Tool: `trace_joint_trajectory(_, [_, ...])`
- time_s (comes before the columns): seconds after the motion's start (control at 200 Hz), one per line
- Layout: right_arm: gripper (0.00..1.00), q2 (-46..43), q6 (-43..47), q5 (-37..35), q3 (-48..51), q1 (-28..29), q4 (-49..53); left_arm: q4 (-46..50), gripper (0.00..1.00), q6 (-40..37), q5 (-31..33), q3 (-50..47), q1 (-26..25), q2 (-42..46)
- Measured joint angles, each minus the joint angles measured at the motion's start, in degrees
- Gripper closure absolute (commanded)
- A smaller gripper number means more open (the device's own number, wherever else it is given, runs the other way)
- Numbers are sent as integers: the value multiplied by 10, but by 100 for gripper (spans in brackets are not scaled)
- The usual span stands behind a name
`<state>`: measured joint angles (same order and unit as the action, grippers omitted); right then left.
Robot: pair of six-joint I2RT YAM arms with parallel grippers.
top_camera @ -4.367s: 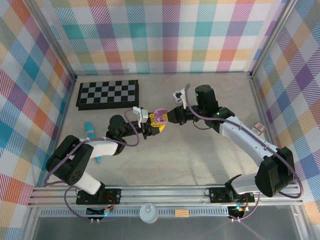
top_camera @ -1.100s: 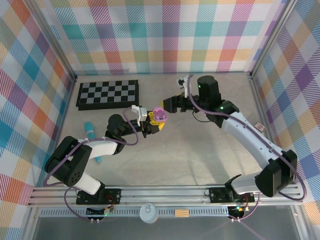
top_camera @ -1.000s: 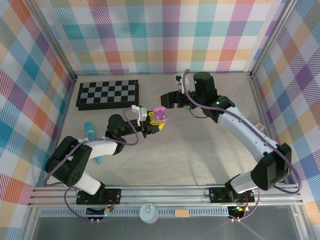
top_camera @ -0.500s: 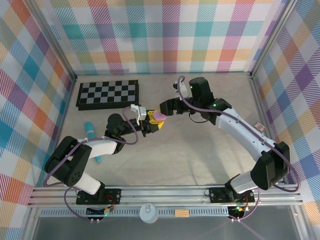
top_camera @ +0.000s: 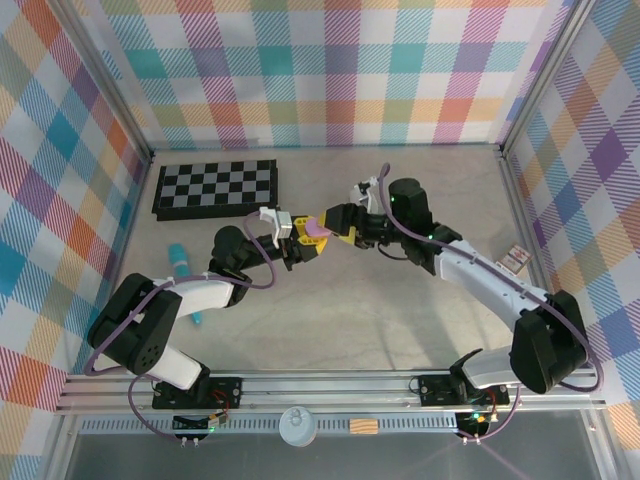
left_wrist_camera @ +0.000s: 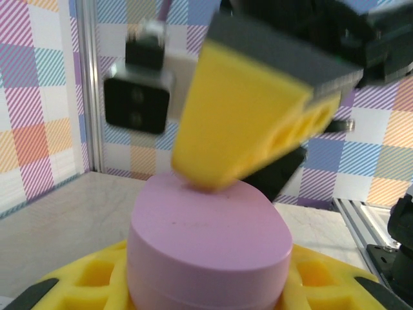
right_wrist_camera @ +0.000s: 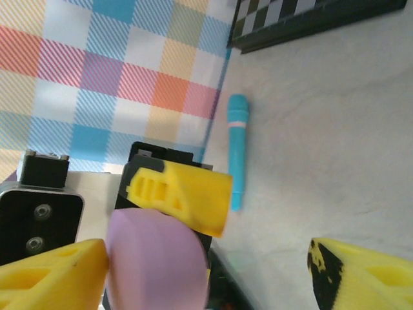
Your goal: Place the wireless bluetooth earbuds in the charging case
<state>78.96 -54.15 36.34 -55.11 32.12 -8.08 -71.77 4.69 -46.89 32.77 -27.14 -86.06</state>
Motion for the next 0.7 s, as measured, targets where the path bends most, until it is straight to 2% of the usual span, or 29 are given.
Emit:
trace_joint_trajectory(0.14, [34, 24, -110, 28, 35, 3, -132, 7, 69, -2, 11, 0, 1, -1])
trace_joint_trajectory(0.24, [53, 36, -158, 39, 42, 9, -190, 9, 69, -3, 16, 0, 1, -1])
trace_joint_trajectory(0.425, [77, 37, -200, 43, 46, 10, -229, 11, 69, -15, 21, 0, 3, 4])
trace_joint_trajectory(0.525, [83, 36, -204, 44, 46, 10, -233, 12, 68, -19, 23, 0, 3, 7])
trace_joint_trajectory(0.63, [85, 36, -204, 45, 46, 10, -235, 17, 66, -26, 24, 0, 3, 11])
trace_joint_trajectory(0.7, [86, 36, -202, 44, 46, 10, -234, 20, 57, -29, 26, 0, 3, 12])
